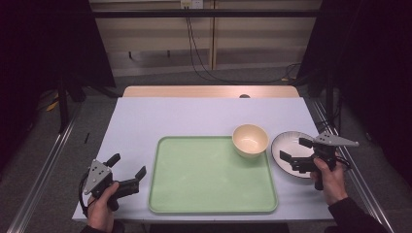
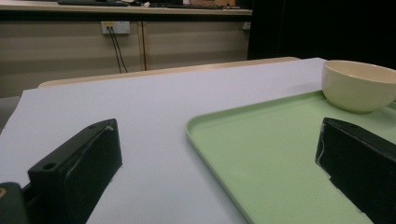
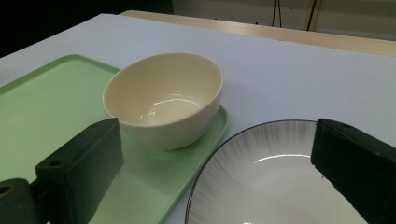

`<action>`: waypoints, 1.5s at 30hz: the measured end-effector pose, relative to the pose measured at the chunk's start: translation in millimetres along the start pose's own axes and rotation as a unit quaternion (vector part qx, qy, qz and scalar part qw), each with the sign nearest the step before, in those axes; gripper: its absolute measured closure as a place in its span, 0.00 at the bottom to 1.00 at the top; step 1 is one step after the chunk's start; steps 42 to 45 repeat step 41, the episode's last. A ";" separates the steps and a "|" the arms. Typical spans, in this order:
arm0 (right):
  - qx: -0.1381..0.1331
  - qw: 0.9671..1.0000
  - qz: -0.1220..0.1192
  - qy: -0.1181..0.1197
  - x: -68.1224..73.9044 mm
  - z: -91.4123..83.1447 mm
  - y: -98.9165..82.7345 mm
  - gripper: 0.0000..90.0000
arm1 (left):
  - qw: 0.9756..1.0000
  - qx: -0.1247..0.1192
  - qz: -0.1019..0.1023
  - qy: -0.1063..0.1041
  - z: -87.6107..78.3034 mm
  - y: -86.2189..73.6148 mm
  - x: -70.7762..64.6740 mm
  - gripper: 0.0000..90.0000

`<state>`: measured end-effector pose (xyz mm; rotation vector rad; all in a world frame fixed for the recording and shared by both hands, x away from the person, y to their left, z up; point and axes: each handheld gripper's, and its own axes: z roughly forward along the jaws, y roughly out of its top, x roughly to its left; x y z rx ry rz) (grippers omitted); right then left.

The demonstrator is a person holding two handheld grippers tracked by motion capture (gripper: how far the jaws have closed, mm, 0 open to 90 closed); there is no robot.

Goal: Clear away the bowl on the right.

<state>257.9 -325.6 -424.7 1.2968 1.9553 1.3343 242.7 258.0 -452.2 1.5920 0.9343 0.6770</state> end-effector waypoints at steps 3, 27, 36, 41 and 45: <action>0.000 1.000 0.001 -0.001 2.4 -5.8 -5.3 0.02 | 1.000 0.001 0.001 0.000 -0.1 0.0 0.0 0.00; -0.005 1.000 0.010 -0.003 9.8 -37.0 -32.3 0.02 | 1.000 0.002 0.000 0.001 -0.1 -0.1 0.1 0.00; -0.010 1.000 0.017 -0.004 11.5 -51.9 -43.7 0.02 | 1.000 0.003 0.001 -0.002 0.8 0.1 -0.1 0.00; -0.003 1.000 0.009 -0.003 13.7 -52.1 -44.9 0.03 | 1.000 0.002 0.000 0.001 0.0 -0.3 0.8 0.00; -0.003 1.000 0.009 -0.003 13.7 -52.1 -44.9 0.03 | 1.000 0.002 0.000 0.001 0.0 -0.3 0.8 0.00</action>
